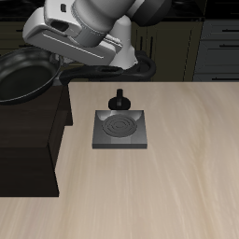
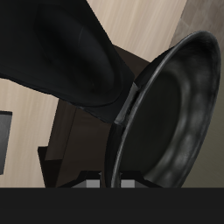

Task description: Place the frypan on top of the shelf

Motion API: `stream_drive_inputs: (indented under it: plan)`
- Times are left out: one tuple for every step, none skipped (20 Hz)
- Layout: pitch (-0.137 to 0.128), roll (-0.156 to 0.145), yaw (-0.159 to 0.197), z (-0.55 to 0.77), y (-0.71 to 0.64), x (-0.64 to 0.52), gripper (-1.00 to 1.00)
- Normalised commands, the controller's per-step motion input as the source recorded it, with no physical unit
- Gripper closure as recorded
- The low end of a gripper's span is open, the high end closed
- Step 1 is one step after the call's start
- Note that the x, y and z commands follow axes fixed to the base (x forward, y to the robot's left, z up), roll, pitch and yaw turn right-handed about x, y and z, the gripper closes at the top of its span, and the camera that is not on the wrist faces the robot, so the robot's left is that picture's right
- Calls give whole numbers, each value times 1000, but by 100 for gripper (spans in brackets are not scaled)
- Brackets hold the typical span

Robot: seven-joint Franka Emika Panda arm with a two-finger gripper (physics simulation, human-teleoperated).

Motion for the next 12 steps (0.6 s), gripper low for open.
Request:
stream_drive_inputs:
  plan:
    - [15,-25,-23,-52,-163,10,100]
    - [3,-37,-13,-52,-203,15,100]
    - [25,-28,-33,-111,-195,39,100]
    - [0,0,0,11,40,45,100]
    - [26,-50,-14,-149,-192,53,100]
    - [52,-8,-49,-245,-128,52,100]
    - [37,-41,53,-356,-95,86,100]
    - [37,-12,9,-211,-23,93,100]
    - [63,16,3,-426,11,106,100]
    - [37,5,16,-244,50,78,100]
    - [46,-10,23,-304,41,110,100]
    - [75,-6,0,-338,32,85,100]
